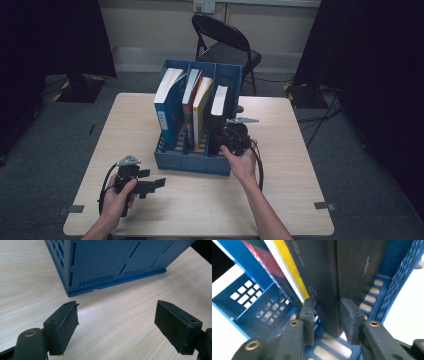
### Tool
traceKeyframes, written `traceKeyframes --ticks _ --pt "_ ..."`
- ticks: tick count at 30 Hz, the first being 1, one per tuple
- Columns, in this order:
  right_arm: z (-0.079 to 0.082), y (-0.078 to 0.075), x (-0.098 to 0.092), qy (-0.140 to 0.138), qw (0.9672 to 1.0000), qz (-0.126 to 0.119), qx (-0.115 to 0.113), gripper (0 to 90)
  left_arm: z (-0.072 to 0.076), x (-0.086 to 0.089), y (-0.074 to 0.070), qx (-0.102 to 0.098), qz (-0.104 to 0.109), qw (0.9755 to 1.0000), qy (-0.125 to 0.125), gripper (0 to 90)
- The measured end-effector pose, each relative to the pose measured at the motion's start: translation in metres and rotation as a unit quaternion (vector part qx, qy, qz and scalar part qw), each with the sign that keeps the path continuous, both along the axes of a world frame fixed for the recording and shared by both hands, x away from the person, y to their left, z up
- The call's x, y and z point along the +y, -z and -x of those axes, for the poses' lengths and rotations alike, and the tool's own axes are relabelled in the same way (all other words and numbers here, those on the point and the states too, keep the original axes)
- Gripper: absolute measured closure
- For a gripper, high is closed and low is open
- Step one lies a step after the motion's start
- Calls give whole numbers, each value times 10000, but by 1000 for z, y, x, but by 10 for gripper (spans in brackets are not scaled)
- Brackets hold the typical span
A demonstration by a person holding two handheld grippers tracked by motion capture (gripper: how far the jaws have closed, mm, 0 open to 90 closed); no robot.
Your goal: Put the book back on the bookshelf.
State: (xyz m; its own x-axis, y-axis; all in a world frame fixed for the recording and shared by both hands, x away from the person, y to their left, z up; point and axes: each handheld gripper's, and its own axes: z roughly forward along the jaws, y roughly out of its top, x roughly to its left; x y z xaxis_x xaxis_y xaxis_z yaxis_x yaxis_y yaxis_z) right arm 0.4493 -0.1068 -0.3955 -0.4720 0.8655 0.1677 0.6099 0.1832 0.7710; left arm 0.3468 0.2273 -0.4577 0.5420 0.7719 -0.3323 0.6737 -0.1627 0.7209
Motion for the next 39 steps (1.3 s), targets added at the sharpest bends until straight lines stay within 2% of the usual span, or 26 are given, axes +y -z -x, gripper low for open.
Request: traceKeyframes --ticks 2,3,4,5,6,9,10,12,16,21,23,28,33,39 --pt "-4 -1 2 39 9999 101 -38 653 1 1 -1 -17 7 10000 31 186" --pt "-7 -2 1 77 10000 51 -24 536 1 1 0 -21 -8 10000 22 185" --pt "-7 -2 1 77 10000 51 -24 536 1 1 0 -21 -8 10000 22 185" --pt "-8 -3 1 70 10000 -67 18 479 2 2 1 -2 -5 10000 21 185" --pt "-8 -4 2 -58 9997 -247 40 463 2 3 1 5 -14 10000 17 185" --pt "-10 -5 11 52 9998 176 -76 458 4 3 -1 -35 13 10000 5 185" --pt "-13 -4 13 109 9997 212 -97 474 4 2 -2 -43 21 10000 3 185" --pt "-19 -2 12 76 9999 140 -59 448 3 1 -2 -51 48 10000 25 185" --pt "-25 -1 9 3 9999 109 -65 457 1 0 0 0 -5 10000 47 184" --pt "-35 -2 5 -134 9999 63 -59 470 -2 3 1 4 30 10000 12 185" --pt "-38 -3 5 -225 9996 169 -76 473 -3 3 0 13 29 10000 -10 185" --pt "-41 -3 3 -265 9995 149 -64 474 -1 1 -1 -21 7 10000 31 185" --pt "-43 -5 4 -313 9991 286 -96 476 1 0 -2 -46 -12 10000 70 185" --pt "-47 -4 1 -350 9990 253 -120 478 0 0 -2 -59 -1 10000 71 185"
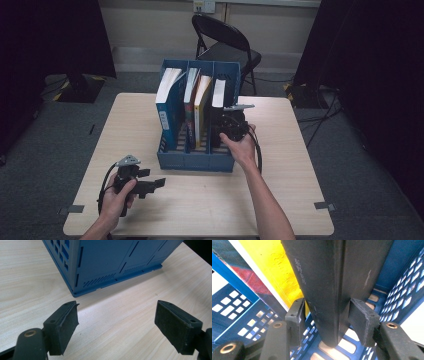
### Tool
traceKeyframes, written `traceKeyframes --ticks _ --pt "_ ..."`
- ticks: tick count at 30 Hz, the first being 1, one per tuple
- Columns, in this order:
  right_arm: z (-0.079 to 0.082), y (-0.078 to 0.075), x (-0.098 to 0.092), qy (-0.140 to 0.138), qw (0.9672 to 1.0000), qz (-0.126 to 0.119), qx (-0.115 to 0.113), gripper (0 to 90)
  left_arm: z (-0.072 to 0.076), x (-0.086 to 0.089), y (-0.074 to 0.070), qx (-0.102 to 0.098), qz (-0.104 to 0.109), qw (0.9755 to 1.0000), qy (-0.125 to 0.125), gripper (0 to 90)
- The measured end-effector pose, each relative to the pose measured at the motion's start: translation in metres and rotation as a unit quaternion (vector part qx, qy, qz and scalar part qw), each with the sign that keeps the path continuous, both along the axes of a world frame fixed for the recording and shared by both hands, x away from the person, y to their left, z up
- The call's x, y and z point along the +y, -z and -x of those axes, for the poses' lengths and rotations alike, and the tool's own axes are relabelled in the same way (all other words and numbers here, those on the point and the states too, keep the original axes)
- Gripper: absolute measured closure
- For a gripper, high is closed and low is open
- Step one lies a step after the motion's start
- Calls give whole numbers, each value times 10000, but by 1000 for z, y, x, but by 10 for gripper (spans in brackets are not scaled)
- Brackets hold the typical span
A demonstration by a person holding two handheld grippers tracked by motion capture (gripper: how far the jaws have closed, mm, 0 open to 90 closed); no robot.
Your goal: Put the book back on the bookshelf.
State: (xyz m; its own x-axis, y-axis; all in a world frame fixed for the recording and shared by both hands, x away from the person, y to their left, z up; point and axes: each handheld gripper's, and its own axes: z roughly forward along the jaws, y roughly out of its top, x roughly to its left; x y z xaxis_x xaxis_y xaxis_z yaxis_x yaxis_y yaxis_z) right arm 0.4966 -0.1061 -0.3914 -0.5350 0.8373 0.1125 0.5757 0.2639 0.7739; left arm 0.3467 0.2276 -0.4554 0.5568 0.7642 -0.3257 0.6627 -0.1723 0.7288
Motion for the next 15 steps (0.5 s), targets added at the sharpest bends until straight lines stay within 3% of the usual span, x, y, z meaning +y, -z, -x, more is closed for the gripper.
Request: traceKeyframes --ticks 7,9,12,15 --pt "-2 1 -1 -24 10000 9 -42 479 -1 1 0 -3 -21 10000 -20 185" --pt "1 2 1 31 9996 128 -231 485 0 1 0 -29 -13 10000 -6 185" --pt "4 0 4 126 9993 243 -252 488 -1 0 0 -28 -79 10000 25 186" --pt "4 1 2 99 9997 112 -204 474 0 0 -1 -49 -64 10000 11 186"
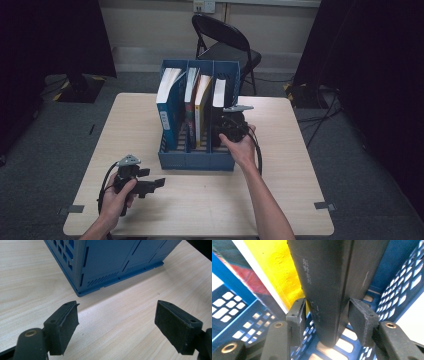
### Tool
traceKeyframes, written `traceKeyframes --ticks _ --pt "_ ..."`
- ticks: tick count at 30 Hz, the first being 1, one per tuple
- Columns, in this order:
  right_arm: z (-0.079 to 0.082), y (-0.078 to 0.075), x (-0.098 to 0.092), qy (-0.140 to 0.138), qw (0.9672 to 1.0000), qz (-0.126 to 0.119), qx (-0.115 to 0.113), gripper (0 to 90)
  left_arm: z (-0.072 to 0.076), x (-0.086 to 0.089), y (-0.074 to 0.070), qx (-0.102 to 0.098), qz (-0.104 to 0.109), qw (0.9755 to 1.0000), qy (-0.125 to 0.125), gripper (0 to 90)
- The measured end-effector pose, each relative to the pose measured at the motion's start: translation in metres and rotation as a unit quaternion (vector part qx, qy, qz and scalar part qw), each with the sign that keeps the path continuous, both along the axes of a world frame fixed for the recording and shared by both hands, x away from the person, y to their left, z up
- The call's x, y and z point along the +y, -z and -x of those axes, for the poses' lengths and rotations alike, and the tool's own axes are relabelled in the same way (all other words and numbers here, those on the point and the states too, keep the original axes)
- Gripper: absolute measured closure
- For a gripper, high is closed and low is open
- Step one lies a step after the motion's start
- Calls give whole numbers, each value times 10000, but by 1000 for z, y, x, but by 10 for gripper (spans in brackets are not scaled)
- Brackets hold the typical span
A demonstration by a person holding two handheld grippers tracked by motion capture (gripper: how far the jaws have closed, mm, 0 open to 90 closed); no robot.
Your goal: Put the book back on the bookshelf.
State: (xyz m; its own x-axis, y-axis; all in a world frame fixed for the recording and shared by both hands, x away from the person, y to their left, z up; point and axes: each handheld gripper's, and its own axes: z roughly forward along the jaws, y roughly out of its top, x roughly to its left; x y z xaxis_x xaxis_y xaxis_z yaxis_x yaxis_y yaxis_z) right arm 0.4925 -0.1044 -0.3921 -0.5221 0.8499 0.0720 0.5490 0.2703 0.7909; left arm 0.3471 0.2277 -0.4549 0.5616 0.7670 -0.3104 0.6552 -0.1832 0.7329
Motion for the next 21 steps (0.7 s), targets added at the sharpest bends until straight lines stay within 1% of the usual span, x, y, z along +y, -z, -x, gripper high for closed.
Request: traceKeyframes --ticks 1,2,4,5,6,7,8,10,11,12,13,14,16,18,19,21 --pt "0 1 -5 -161 9994 -255 152 411 0 0 0 -9 8 10000 -4 184" --pt "0 1 -5 -161 9994 -255 152 411 0 1 0 -26 6 10000 -2 184" --pt "4 0 -6 -155 9996 -218 72 359 0 3 0 -28 7 10000 -22 182" --pt "8 -2 -9 -163 9992 -337 99 330 0 4 -1 -85 -11 10000 -5 182" --pt "8 -2 -9 -163 9992 -337 99 330 0 4 -1 -85 -11 10000 -5 181" --pt "12 -6 -13 -192 9988 -436 52 299 2 5 -2 -123 -21 9999 -4 179" --pt "12 -6 -13 -192 9988 -436 52 299 2 5 -2 -123 -21 9999 -4 177" --pt "16 -11 -16 -210 9984 -523 34 268 3 6 -2 -180 -45 9998 -17 176" --pt "17 -13 -17 -223 9984 -519 36 248 3 7 -3 -192 -31 9998 -34 176" --pt "19 -14 -18 -220 9988 -446 40 226 3 7 -3 -189 -30 9998 -42 175" --pt "23 -16 -19 -168 9995 -271 -21 201 2 8 -3 -190 -39 9998 -81 163" --pt "23 -16 -19 -168 9995 -271 -21 201 2 8 -3 -190 -39 9998 -81 154" --pt "27 -17 -23 -275 9990 -349 -19 190 2 9 -3 -213 10 9997 -126 157" --pt "35 -19 -28 -321 9986 -416 -56 190 2 11 -4 -223 24 9996 -168 157" --pt "37 -20 -31 -329 9982 -493 -62 187 2 12 -4 -200 28 9997 -168 157" --pt "42 -21 -36 -322 9980 -551 -41 187 2 12 -4 -187 100 9996 -165 157"
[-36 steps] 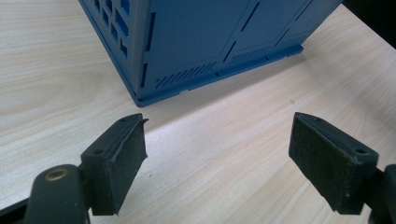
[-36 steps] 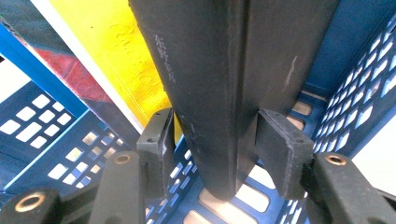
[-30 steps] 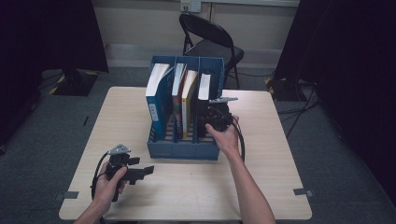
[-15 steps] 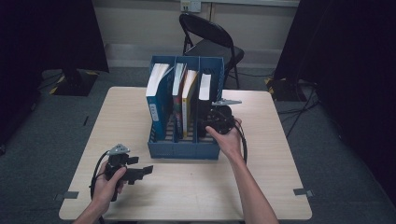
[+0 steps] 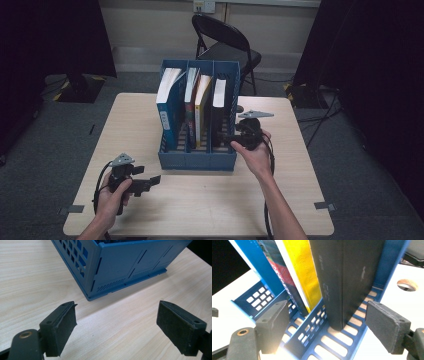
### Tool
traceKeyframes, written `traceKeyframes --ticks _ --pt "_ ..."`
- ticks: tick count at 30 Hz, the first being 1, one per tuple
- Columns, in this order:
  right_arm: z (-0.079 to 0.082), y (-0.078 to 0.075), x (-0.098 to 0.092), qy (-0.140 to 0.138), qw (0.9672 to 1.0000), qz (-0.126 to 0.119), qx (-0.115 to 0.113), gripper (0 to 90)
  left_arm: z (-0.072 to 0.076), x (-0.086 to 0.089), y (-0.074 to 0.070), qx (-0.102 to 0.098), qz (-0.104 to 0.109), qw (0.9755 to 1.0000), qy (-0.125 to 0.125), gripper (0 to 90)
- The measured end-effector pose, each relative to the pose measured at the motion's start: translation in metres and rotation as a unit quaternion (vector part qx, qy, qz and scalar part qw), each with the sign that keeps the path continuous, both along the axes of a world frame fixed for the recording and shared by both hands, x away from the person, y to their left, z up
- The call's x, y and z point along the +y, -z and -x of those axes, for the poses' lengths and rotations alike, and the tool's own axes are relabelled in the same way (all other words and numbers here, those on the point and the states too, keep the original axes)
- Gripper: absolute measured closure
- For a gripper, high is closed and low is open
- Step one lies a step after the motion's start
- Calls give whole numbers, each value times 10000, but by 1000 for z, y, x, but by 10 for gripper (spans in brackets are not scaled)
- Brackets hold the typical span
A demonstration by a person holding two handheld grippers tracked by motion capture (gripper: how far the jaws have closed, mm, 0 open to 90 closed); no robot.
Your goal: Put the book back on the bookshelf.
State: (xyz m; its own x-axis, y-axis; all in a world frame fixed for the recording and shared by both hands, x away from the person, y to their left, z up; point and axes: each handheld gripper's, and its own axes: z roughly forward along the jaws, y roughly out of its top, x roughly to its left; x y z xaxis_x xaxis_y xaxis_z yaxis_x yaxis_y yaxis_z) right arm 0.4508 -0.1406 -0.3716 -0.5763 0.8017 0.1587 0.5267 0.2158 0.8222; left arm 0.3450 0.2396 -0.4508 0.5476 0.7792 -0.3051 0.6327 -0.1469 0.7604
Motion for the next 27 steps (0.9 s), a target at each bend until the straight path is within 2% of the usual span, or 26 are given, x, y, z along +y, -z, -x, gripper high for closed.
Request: traceKeyframes --ticks 3,4,5,6,7,8,10,14,17,18,20,22,23,27 --pt "10 -1 -14 80 9999 -135 -18 176 0 -1 0 8 -44 10000 21 157" --pt "17 -3 -21 173 9995 -212 -124 193 1 0 0 8 -45 10000 2 157" --pt "17 -3 -21 173 9995 -212 -124 193 1 0 0 8 -45 10000 2 157" --pt "26 -5 -32 299 9988 -251 -295 187 1 0 0 -3 -43 10000 -12 157" --pt "26 -5 -32 299 9988 -251 -295 187 1 0 0 -14 -44 10000 -7 157" --pt "33 -6 -42 344 9983 -345 -309 183 1 0 0 4 -56 10000 -32 157" --pt "36 -7 -47 392 9981 -333 -331 183 1 0 0 3 -68 10000 -40 158" --pt "56 -4 -69 501 9978 -269 -331 171 2 1 0 -31 -52 10000 -43 158" --pt "64 -2 -78 552 9979 -214 -273 167 3 1 -1 -59 -31 10000 -46 158" --pt "72 2 -87 639 9973 -219 -292 165 4 2 -1 -83 -68 9999 -34 158" --pt "76 3 -91 683 9971 -192 -280 164 4 3 -2 -67 -69 9999 -41 158" --pt "90 8 -103 837 9959 -202 -263 160 6 6 -3 -163 -83 9998 -121 166" --pt "90 8 -103 837 9959 -202 -263 160 6 6 -3 -163 -83 9998 -121 166" --pt "107 18 -118 1008 9946 -198 -133 160 9 12 -4 -134 -78 9997 -174 166"
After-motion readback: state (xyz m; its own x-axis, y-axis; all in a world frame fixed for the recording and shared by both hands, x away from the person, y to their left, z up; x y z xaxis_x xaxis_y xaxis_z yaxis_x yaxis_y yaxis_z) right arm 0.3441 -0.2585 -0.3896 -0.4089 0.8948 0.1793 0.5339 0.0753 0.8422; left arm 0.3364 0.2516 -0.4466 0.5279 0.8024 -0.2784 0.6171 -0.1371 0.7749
